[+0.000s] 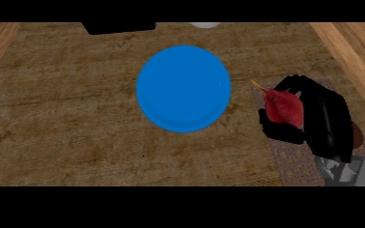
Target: Pick the pear from the placemat and place it in the plate
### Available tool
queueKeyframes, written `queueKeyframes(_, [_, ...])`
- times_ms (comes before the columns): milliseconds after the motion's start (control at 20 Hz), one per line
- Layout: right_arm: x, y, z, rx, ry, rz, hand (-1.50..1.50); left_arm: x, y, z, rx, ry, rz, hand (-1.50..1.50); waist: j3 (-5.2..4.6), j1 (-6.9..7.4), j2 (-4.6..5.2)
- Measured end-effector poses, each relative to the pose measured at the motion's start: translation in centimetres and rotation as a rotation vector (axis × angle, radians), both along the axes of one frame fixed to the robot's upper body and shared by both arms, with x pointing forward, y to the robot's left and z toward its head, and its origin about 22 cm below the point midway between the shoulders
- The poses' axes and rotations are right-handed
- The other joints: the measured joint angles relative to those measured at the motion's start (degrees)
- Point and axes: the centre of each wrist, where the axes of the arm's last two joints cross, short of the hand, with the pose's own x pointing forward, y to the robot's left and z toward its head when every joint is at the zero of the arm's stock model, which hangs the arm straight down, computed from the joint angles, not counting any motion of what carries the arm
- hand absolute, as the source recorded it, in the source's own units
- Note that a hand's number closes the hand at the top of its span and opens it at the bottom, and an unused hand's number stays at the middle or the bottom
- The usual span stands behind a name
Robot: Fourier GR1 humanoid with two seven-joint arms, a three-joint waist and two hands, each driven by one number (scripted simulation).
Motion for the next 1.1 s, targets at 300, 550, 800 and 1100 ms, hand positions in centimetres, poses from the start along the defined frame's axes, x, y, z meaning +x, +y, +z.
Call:
queueKeyframes(300, [0.5,2.4,1.2,0.025,0.02,0.026,1.5,1.6,0.0,-0.1,-0.006,-0.031,-0.049,0.0,0.03,2.58,0.91])
queueKeyframes(550, [1.6,4.4,1.6,0.044,0.026,0.036,1.5,2.9,0.0,-0.3,-0.006,-0.043,-0.084,0.0,0.15,4.29,1.6])
queueKeyframes(800, [2.9,6.6,1.6,0.055,0.045,0.035,1.5,3.9,-0.2,-0.4,-0.008,-0.062,-0.114,0.0,0.23,5.87,1.97])
queueKeyframes(1100, [4.7,8.9,1.3,0.135,0.05,-0.012,-1.5,4.3,-0.2,-0.5,-0.023,-0.067,-0.125,0.0,0.44,6.55,2.29])
